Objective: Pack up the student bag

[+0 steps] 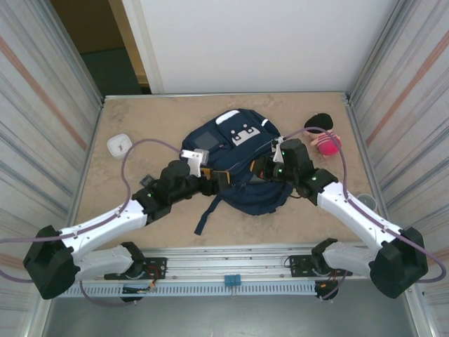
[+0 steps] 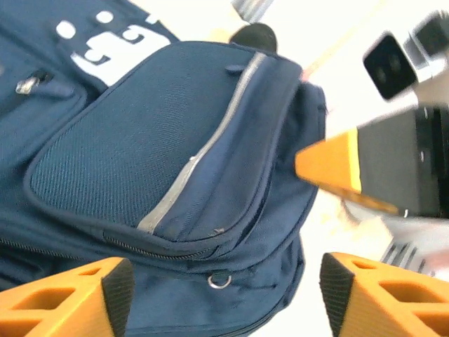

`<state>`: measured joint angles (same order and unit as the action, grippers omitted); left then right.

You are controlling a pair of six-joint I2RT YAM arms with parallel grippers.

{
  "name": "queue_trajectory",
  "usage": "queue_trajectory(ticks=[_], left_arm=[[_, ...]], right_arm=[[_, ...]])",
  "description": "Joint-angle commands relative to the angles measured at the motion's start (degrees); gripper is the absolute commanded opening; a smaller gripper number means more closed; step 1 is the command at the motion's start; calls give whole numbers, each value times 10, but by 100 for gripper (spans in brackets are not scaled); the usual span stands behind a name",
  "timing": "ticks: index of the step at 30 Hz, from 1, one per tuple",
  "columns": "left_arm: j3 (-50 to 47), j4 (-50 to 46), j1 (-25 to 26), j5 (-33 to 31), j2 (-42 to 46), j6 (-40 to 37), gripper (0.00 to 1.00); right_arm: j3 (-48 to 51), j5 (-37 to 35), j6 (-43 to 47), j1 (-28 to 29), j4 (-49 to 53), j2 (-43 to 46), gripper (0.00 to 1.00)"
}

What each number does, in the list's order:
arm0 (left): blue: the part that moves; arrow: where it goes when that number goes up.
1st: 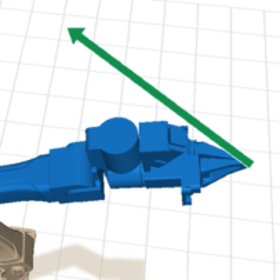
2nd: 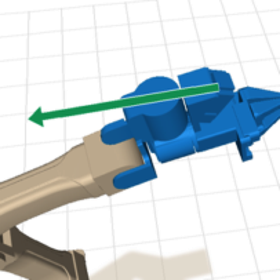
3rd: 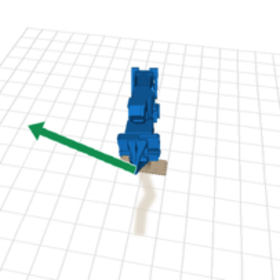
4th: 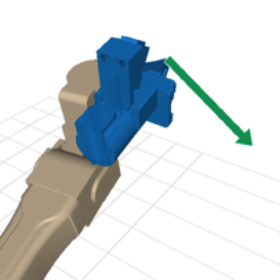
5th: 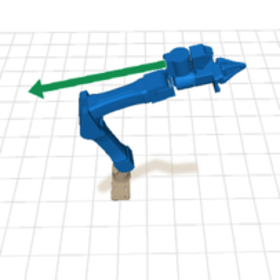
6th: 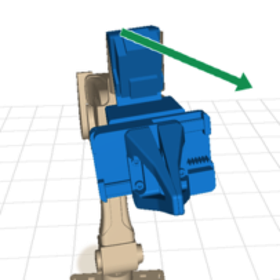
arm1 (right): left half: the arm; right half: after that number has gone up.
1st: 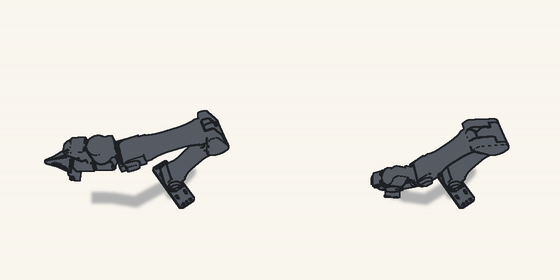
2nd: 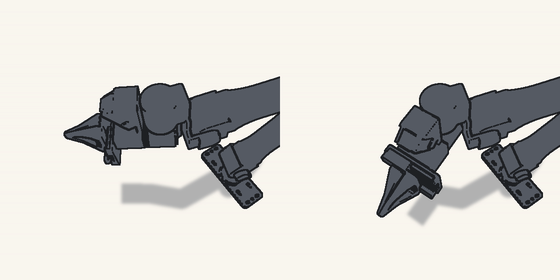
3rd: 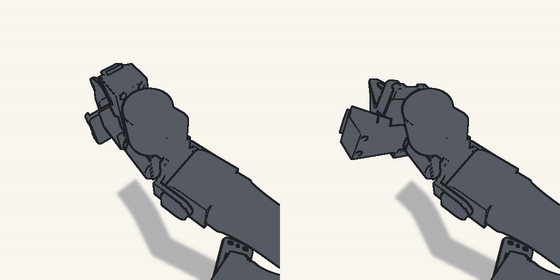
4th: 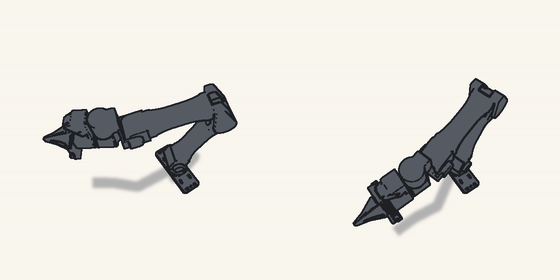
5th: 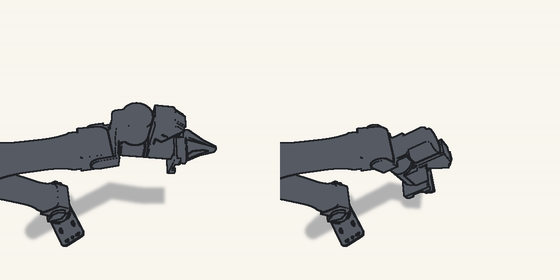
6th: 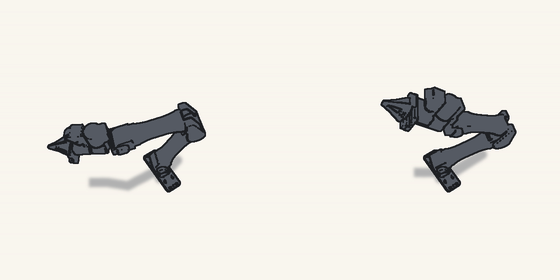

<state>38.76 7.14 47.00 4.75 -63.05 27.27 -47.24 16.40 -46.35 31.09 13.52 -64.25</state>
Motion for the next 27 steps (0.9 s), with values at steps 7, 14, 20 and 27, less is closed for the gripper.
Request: queue_trajectory(ticks=[7,14,20,27], left_arm=[[-2,-24,-4,32,-64,-633,87],[23,79,-37,75,-171,-689,91],[41,141,-39,99,-243,-700,67],[35,48,-32,210,-183,-628,3]], right_arm=[[-66,94,71,-13,41,-9,0],[-79,128,86,-18,62,-20,0],[-78,158,99,-30,79,-21,0],[-53,135,129,-93,94,-18,0]])
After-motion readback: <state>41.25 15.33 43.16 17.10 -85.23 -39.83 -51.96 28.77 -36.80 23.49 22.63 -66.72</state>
